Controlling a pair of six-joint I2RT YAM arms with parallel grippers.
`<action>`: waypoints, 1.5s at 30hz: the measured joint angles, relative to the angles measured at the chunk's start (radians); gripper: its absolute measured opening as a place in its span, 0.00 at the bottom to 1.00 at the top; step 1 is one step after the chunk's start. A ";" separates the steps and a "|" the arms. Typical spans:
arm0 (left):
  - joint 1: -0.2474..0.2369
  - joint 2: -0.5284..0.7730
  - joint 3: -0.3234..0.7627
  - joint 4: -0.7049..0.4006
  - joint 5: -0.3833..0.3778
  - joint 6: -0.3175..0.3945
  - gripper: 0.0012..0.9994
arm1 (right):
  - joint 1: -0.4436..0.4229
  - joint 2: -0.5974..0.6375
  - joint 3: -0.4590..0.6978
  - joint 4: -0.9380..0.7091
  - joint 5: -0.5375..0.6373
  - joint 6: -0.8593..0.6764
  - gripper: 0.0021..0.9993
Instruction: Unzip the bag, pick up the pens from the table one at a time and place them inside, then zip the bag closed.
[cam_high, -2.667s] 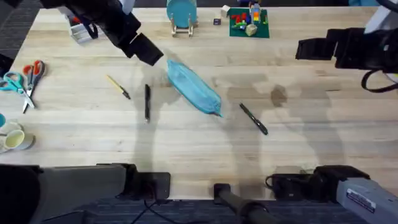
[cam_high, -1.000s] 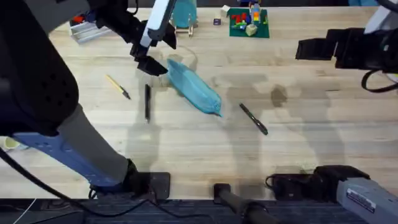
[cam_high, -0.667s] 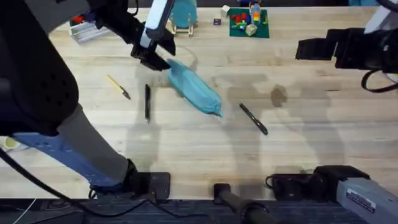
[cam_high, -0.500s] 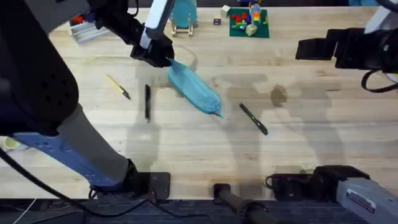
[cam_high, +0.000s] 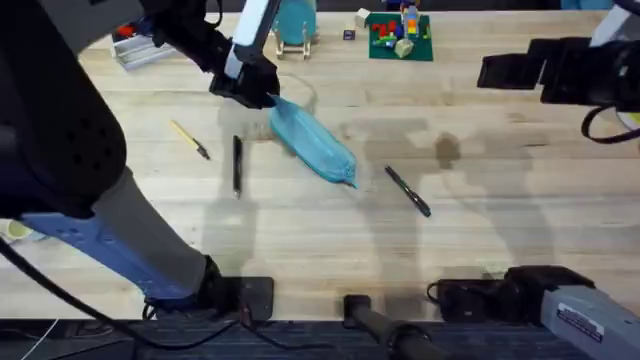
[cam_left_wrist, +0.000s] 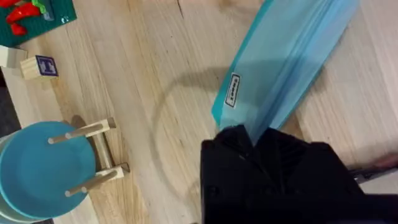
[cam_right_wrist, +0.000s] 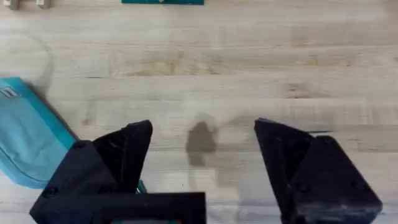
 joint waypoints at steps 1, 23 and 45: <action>0.000 0.000 0.000 0.000 0.000 0.000 0.04 | 0.000 0.000 0.000 0.001 0.000 0.000 1.00; 0.000 0.000 0.000 0.009 0.000 -0.092 0.04 | 0.101 0.000 0.000 0.011 -0.101 0.024 1.00; 0.000 0.000 0.000 0.010 0.000 -0.093 0.04 | 0.432 0.000 0.000 -0.222 0.033 0.193 1.00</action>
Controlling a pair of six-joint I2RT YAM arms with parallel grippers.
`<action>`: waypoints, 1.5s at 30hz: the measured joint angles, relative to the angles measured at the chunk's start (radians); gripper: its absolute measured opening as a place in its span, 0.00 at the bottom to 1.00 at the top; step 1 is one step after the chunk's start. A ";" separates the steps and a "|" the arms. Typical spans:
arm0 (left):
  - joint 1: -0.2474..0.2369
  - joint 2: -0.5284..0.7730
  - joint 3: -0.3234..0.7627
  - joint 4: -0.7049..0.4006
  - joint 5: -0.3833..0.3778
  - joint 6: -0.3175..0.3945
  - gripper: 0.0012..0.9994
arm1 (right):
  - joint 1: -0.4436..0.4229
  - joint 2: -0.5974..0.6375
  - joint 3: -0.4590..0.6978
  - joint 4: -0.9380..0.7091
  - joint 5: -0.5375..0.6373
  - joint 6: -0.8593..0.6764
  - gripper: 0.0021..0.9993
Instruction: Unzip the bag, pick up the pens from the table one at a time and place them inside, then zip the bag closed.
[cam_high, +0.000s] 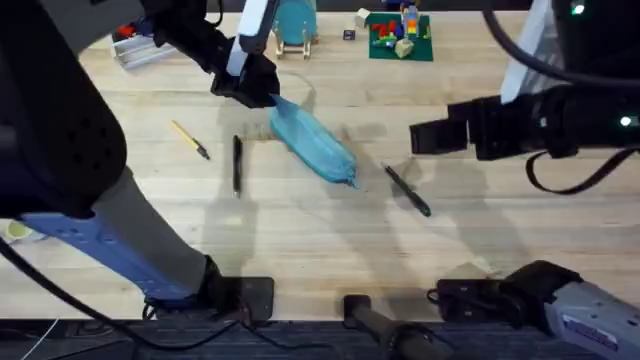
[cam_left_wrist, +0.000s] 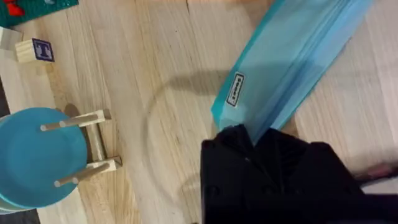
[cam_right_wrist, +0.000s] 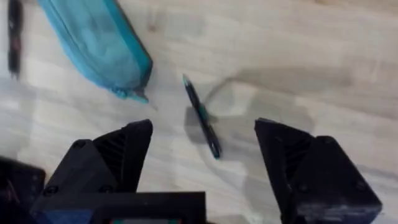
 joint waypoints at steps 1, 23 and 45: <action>0.000 0.000 0.000 0.000 0.000 0.000 0.04 | 0.008 -0.002 0.000 -0.013 0.000 0.002 1.00; 0.000 0.000 0.000 0.006 0.000 0.000 0.04 | 0.057 -0.253 0.002 -0.110 -0.114 0.011 1.00; -0.008 0.000 0.000 0.015 -0.003 0.000 0.04 | 0.168 -0.112 0.002 -0.159 -0.206 0.017 1.00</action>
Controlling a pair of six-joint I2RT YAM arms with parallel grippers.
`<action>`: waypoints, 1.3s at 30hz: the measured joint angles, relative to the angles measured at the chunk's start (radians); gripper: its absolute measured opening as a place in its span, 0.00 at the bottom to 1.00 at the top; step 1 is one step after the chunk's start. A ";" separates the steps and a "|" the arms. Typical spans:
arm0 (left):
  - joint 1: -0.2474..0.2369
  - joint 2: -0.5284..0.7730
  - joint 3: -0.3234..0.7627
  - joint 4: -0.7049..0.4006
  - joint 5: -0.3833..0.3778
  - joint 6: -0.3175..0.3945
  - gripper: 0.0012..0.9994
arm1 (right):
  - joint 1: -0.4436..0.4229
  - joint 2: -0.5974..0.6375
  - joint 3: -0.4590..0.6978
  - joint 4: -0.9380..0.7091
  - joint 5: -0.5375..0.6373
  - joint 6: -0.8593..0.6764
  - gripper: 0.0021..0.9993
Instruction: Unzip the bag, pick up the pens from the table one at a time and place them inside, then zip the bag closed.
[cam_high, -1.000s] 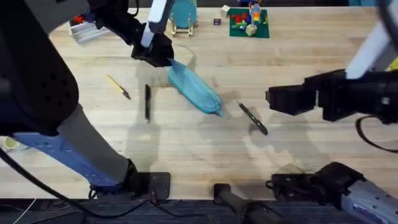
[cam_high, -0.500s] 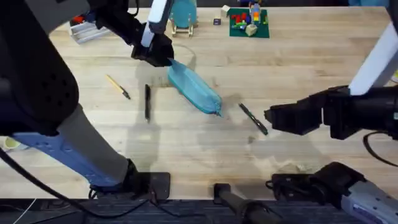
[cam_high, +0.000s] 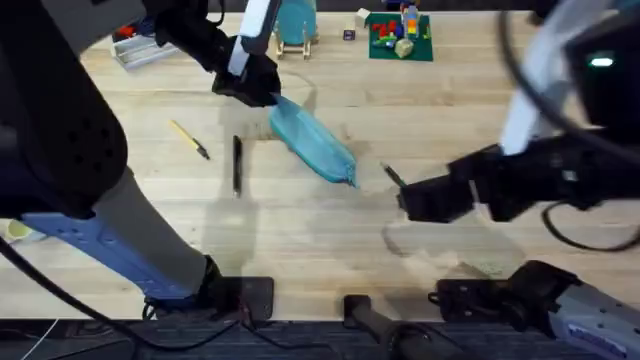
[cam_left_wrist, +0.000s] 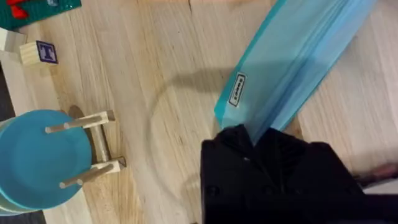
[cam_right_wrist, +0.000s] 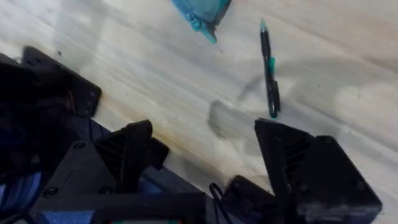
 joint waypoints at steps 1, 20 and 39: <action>-0.002 0.000 0.000 0.001 -0.002 0.000 0.04 | 0.008 0.023 0.000 0.001 0.000 0.000 1.00; -0.007 0.000 0.000 0.005 -0.005 -0.006 0.04 | 0.079 0.271 0.000 0.154 0.009 0.030 1.00; -0.007 0.000 0.000 0.005 -0.004 -0.007 0.04 | 0.240 0.272 0.000 0.194 0.284 0.180 1.00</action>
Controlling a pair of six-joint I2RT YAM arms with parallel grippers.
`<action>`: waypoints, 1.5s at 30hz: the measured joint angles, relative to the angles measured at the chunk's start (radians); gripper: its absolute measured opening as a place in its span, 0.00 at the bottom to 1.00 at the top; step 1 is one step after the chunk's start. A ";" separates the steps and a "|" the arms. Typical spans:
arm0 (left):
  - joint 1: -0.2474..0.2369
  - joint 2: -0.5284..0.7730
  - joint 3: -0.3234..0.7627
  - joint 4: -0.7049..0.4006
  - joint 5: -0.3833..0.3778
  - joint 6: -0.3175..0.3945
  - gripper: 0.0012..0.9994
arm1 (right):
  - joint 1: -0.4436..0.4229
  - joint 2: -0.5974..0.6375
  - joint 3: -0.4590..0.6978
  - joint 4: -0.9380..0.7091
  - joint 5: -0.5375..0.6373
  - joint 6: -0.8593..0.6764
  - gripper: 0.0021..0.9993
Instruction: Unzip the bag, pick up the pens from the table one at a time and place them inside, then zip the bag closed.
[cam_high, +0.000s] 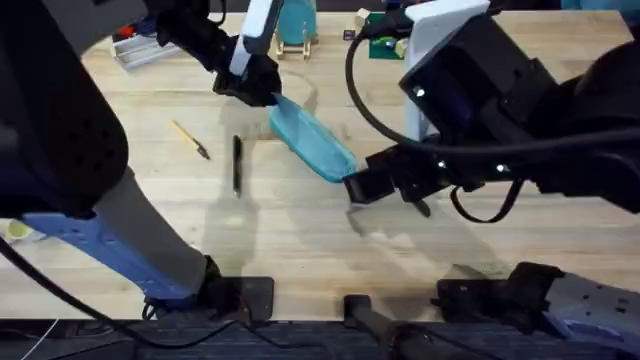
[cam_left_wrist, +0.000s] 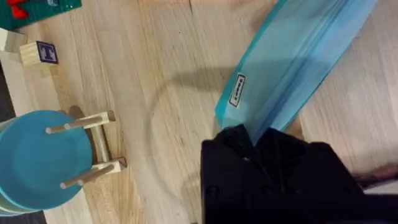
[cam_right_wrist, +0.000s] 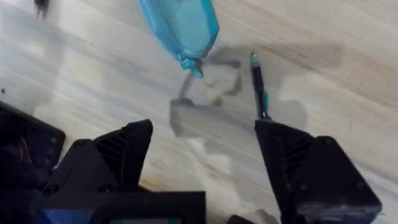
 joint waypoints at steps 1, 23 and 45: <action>0.000 0.000 0.000 0.000 0.000 0.000 0.04 | 0.001 0.000 0.000 0.004 0.010 0.005 1.00; 0.000 0.000 0.000 0.002 0.000 0.000 0.04 | 0.013 0.000 -0.102 0.174 0.064 0.071 1.00; -0.005 0.000 0.000 0.007 -0.001 0.000 0.04 | 0.013 0.009 -0.226 0.323 0.023 -0.031 1.00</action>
